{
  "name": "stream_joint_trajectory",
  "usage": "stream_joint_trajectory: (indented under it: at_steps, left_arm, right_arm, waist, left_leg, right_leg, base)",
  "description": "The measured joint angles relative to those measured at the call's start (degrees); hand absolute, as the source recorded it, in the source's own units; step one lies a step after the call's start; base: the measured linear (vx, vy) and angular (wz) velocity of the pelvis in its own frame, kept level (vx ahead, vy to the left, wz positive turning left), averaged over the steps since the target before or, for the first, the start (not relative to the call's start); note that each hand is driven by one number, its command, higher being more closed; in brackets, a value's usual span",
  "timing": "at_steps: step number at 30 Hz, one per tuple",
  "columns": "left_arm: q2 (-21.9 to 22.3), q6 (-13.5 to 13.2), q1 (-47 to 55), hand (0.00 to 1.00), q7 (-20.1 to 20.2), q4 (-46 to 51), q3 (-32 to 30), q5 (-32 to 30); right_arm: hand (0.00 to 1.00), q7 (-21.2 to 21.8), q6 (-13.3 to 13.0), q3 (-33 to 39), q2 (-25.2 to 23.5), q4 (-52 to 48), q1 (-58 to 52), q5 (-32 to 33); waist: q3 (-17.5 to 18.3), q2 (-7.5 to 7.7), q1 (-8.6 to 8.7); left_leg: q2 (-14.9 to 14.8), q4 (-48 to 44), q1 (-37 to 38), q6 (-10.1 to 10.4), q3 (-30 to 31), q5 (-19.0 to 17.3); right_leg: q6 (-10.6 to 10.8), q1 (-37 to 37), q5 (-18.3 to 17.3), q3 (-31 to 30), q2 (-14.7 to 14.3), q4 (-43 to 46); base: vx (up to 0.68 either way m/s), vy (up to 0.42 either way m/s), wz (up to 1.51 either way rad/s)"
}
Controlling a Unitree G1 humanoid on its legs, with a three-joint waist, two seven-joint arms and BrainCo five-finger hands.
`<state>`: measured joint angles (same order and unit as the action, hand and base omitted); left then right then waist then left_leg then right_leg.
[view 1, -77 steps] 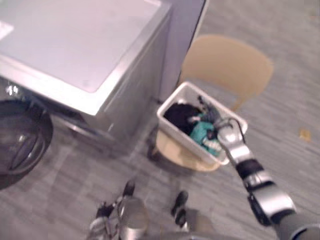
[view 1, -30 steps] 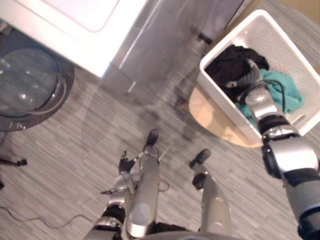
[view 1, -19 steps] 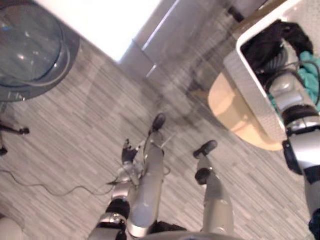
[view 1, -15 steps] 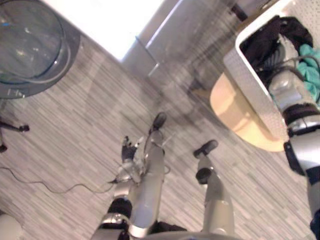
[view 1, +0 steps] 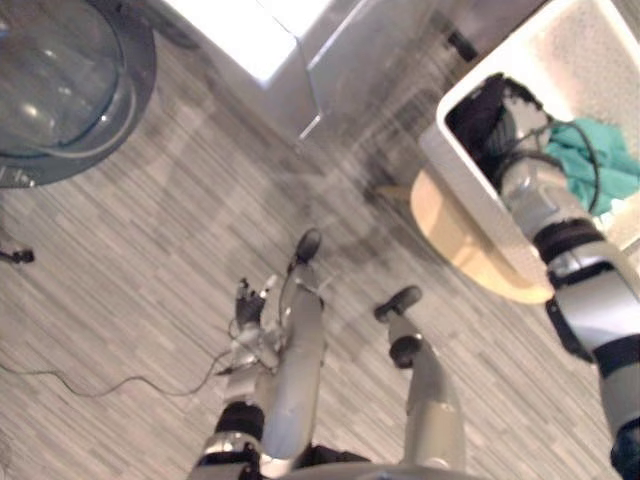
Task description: Pick up the laundry basket with both hands and put the clothes into the washing machine.
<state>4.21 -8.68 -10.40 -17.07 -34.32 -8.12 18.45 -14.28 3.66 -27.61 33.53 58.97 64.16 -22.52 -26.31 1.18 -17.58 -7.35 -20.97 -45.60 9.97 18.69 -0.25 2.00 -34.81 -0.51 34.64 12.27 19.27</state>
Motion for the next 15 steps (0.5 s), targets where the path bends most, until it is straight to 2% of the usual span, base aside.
stream_joint_trajectory:
  at_steps: [2, 6, 9, 11, 15]
  left_arm:
    - [-0.1, 0.0, 0.6, 0.0, -0.5, 0.0, -0.6, 0.0]
    - [-1.2, 0.0, 1.5, 0.0, -0.4, 0.0, -0.3, 0.0]
    - [-3.1, 0.1, 4.1, 0.0, -0.1, 0.0, 1.8, -0.1]
    - [-4.6, 0.1, 5.8, 0.0, 0.8, 0.0, 4.1, -0.1]
    - [-6.8, 0.9, 8.0, 0.0, 2.4, 0.3, 9.5, -1.2]
  right_arm:
    - [1.0, 0.6, -0.1, 3.8, -2.0, -0.3, -2.4, 1.9]
    - [1.0, 0.5, 0.1, 11.3, -2.3, -3.5, -4.0, 8.4]
    - [1.0, -0.7, -0.1, 16.5, -2.3, -11.1, -4.6, 12.7]
    - [1.0, -1.8, -1.3, 19.4, -2.3, -16.3, -6.3, 14.2]
    - [1.0, -2.9, -2.1, 25.0, -1.9, -22.3, -8.6, 16.9]
  waist:
    - [0.0, 0.06, 0.82]
    - [0.3, 0.49, 2.51]
    - [1.1, 1.84, 4.05]
    - [2.0, 2.99, 4.8]
    - [6.3, 4.71, 7.1]
  left_leg:
    - [0.0, 0.2, 3.0, -0.1, -1.3, -0.1]
    - [0.2, 1.1, 8.4, -0.4, -3.2, -0.2]
    - [0.1, 3.0, 13.8, -0.6, -5.7, -0.2]
    - [0.0, 4.0, 16.8, -0.6, -6.9, -0.2]
    - [-0.2, 7.3, 21.1, -0.9, -8.5, 0.1]
  right_leg:
    - [0.2, 1.9, -0.8, -0.5, 0.8, 1.3]
    - [0.5, 5.2, -2.7, -1.4, 2.5, 3.7]
    - [0.8, 8.0, -3.6, -2.5, 3.7, 5.1]
    - [0.9, 9.6, -3.8, -3.5, 3.8, 5.2]
    - [1.1, 12.2, -3.9, -4.3, 3.7, 3.8]
  base:
    - [0.0, 0.0, 0.0]
    - [-0.02, 0.002, 0.02]
    - [0.01, -0.019, -0.14]
    - [0.04, -0.033, -0.14]
    - [0.06, -0.02, -0.1]
